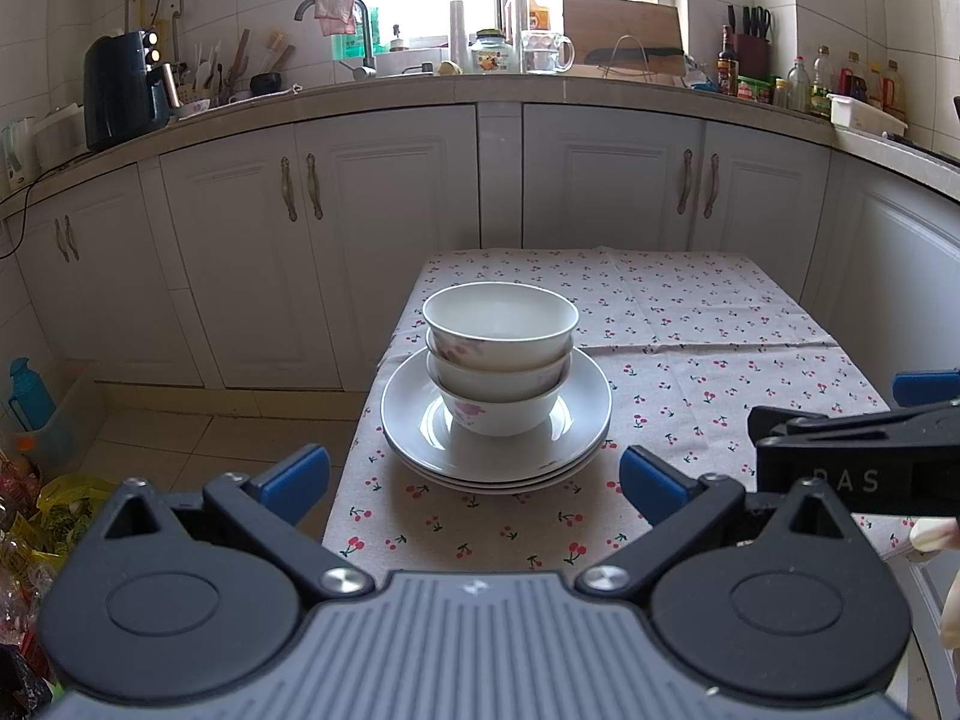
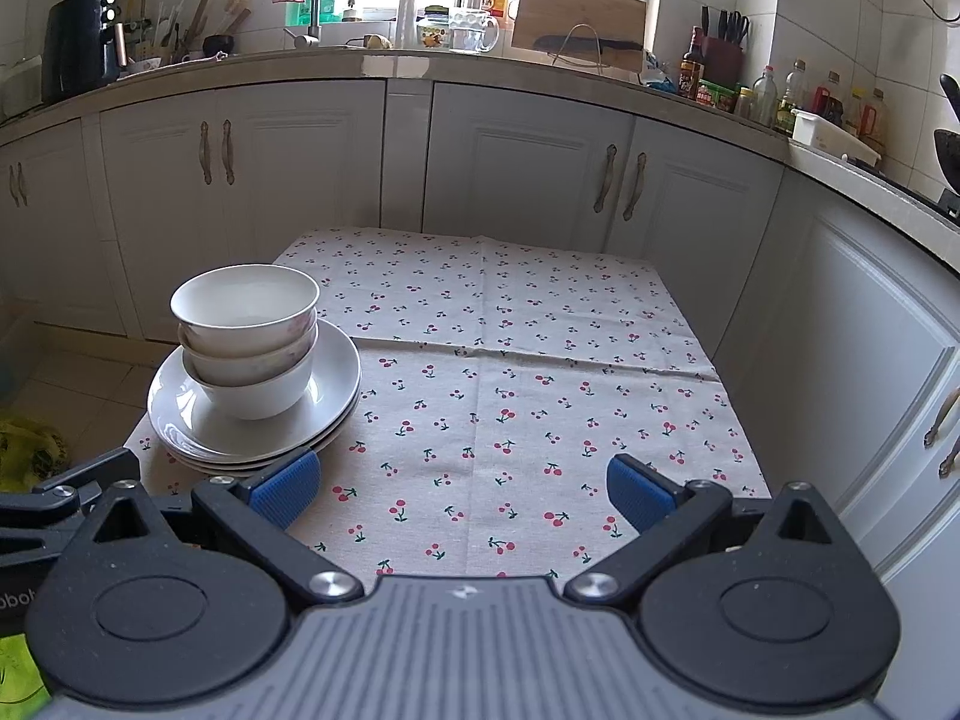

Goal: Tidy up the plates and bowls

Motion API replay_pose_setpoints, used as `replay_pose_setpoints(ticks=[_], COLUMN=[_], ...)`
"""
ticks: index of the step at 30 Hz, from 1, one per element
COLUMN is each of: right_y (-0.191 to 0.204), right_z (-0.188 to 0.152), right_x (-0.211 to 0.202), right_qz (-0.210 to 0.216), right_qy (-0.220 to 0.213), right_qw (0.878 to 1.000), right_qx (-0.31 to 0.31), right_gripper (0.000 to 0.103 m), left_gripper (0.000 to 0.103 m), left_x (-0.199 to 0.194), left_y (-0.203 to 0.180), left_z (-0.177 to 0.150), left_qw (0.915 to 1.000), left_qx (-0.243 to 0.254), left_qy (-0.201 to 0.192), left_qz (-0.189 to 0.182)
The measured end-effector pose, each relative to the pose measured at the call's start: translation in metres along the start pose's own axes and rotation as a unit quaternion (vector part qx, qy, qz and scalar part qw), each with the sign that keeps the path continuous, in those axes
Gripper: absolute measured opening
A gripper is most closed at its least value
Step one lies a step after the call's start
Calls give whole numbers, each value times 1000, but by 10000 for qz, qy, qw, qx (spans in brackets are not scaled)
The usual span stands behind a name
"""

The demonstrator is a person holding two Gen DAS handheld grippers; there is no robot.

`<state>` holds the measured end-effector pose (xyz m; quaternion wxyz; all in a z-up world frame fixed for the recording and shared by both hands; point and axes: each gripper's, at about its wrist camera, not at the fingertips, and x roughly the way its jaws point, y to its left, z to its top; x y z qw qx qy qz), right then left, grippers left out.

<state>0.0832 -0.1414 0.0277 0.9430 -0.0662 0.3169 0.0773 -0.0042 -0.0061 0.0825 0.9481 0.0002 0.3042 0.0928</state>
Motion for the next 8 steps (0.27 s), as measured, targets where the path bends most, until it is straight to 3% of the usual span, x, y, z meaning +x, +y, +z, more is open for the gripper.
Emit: replay_pose_setpoints(ticks=[8], right_y=[0], right_z=[0], right_x=[-1], right_qz=[-10], right_qy=[4], right_qw=[10000], right_qx=[5], right_gripper=[103], left_gripper=[102], left_x=[0], left_y=[-2], left_z=[-1], left_qw=[10000], left_qx=[-11], left_qy=[14], left_qz=[15])
